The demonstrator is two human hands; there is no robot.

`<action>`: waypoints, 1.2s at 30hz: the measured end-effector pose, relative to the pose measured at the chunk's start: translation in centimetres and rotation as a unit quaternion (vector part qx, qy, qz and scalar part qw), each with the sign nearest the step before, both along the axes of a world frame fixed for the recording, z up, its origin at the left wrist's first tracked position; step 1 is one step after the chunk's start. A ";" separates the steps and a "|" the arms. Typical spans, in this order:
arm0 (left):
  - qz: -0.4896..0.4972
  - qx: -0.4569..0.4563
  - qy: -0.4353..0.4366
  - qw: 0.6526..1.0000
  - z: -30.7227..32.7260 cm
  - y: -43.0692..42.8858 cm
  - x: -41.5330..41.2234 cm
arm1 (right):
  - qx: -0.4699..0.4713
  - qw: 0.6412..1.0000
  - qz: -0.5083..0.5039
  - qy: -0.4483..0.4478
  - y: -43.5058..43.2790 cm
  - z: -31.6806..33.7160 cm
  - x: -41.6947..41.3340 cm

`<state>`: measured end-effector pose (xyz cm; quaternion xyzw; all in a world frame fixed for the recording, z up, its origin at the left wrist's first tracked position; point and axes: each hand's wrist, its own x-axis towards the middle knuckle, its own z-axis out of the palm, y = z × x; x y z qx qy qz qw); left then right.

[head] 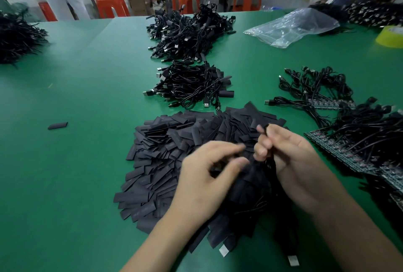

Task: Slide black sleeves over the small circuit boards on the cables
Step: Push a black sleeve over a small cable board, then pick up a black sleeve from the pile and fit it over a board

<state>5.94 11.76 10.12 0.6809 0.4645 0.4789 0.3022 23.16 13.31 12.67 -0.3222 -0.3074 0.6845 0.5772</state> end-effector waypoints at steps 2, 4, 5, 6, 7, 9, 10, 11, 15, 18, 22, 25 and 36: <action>-0.024 0.037 0.092 0.995 0.6 -0.6 1.4 | -0.031 0.995 -0.008 0.092 0.2 0.3 0.0; -0.025 0.027 0.110 0.993 1.5 -0.9 2.4 | -0.040 0.988 -0.031 0.143 0.3 0.4 -0.1; -0.023 0.012 0.102 0.994 1.9 -1.1 2.6 | -0.040 0.986 -0.047 0.155 0.4 0.4 -0.2; -0.025 -0.007 0.090 0.996 2.2 -1.2 2.7 | -0.037 0.984 -0.066 0.160 0.5 0.4 -0.2; -0.036 -0.032 0.078 0.996 2.5 -1.4 2.7 | -0.036 0.982 -0.083 0.163 0.6 0.3 -0.1; -0.073 -0.083 0.051 0.993 2.8 -1.7 2.9 | -0.032 0.979 -0.108 0.167 0.7 0.3 0.0; -0.084 -0.097 0.039 0.991 2.8 -1.7 3.0 | -0.029 0.979 -0.115 0.166 0.8 0.2 0.1; -0.085 -0.102 0.034 0.991 2.7 -1.6 3.2 | -0.026 0.979 -0.119 0.163 0.8 0.1 0.1; -0.086 -0.147 0.001 0.985 2.8 -0.3 3.1 | -0.011 0.983 -0.143 0.110 1.1 -0.3 0.4; -0.028 -0.108 0.029 0.993 4.0 2.8 1.1 | 0.007 0.987 -0.162 0.014 1.3 -0.4 1.2; 0.106 0.001 0.158 0.982 6.6 9.9 -2.3 | 0.013 0.981 -0.187 -0.047 1.2 -0.7 1.8; 0.144 0.030 0.234 0.961 7.1 15.2 -4.1 | 0.023 0.979 -0.190 -0.072 1.2 -1.0 1.6; 0.008 0.073 0.377 0.923 5.1 8.8 1.0 | 0.036 0.946 -0.287 -0.149 1.9 -2.9 2.8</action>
